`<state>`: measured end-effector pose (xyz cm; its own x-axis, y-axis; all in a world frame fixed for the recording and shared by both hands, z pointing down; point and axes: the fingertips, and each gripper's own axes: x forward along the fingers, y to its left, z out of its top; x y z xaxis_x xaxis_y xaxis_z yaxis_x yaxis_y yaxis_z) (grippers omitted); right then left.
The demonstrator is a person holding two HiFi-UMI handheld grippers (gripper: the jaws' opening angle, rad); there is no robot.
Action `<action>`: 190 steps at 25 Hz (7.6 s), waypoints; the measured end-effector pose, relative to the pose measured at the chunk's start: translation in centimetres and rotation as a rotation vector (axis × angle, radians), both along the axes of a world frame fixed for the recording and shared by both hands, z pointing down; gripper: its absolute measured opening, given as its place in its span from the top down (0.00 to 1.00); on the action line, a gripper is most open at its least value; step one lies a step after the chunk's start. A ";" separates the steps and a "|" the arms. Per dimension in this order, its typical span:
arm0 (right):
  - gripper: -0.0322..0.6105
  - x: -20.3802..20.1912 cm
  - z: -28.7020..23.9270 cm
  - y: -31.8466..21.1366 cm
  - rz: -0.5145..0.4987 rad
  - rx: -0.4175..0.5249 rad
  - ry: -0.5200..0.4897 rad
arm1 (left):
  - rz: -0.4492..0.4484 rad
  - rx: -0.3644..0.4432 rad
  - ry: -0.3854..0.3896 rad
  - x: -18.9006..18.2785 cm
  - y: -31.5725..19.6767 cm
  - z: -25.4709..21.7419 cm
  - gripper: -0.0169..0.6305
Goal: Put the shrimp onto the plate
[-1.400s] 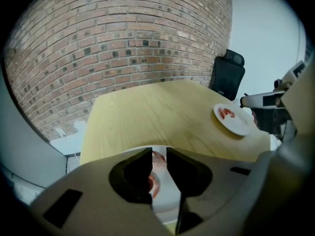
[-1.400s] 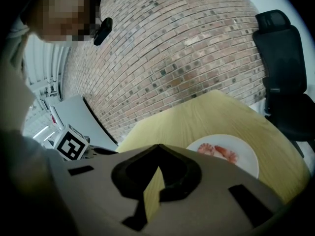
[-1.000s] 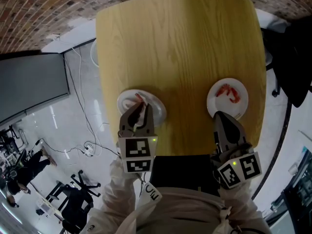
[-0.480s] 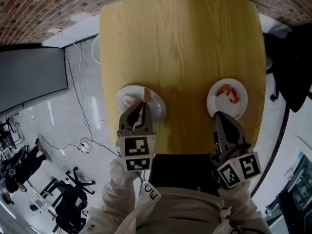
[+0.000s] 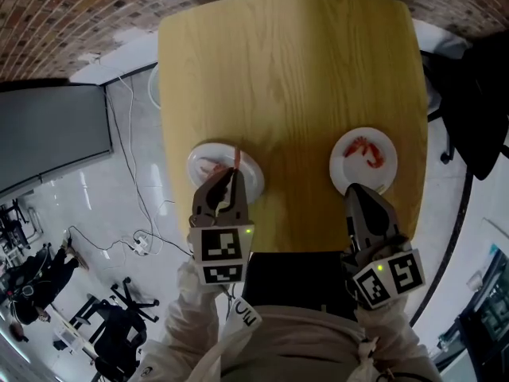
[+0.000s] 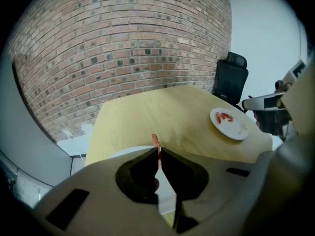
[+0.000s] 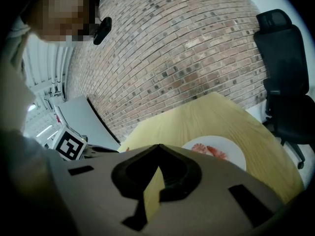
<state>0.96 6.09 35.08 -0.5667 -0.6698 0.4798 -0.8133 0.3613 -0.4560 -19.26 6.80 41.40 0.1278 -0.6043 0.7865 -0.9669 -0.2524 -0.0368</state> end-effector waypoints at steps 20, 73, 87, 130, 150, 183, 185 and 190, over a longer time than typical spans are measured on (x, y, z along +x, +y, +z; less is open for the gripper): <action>0.91 12.3 -0.6 1.8 0.240 0.014 0.001 | 0.272 0.017 0.126 15.9 -2.0 -1.5 0.93; 0.91 16.4 0.6 2.8 0.325 -0.024 0.001 | 0.148 -0.242 0.593 23.5 -1.0 1.2 0.93; 0.91 17.1 0.7 2.8 0.327 -0.025 0.001 | 0.169 -0.259 0.585 24.3 -0.7 1.2 0.93; 0.91 1.9 -0.6 -0.3 -0.001 0.002 -0.023 | -0.041 -0.087 0.378 6.4 0.8 -1.1 0.82; 0.91 -5.4 0.4 -1.9 -0.099 -0.031 -0.007 | 0.181 -0.155 0.054 -3.0 1.7 2.5 0.68; 0.91 -5.6 2.0 -3.4 -0.086 -0.053 -0.006 | 0.266 -0.243 -0.009 -2.9 1.8 5.0 0.72; 0.91 -5.5 2.0 -3.4 -0.085 -0.053 -0.006 | 0.259 -0.242 -0.004 -2.8 1.9 5.0 0.72; 0.91 -5.5 2.2 -3.2 -0.081 -0.056 -0.006 | 0.250 -0.247 0.018 -3.0 1.9 5.2 0.73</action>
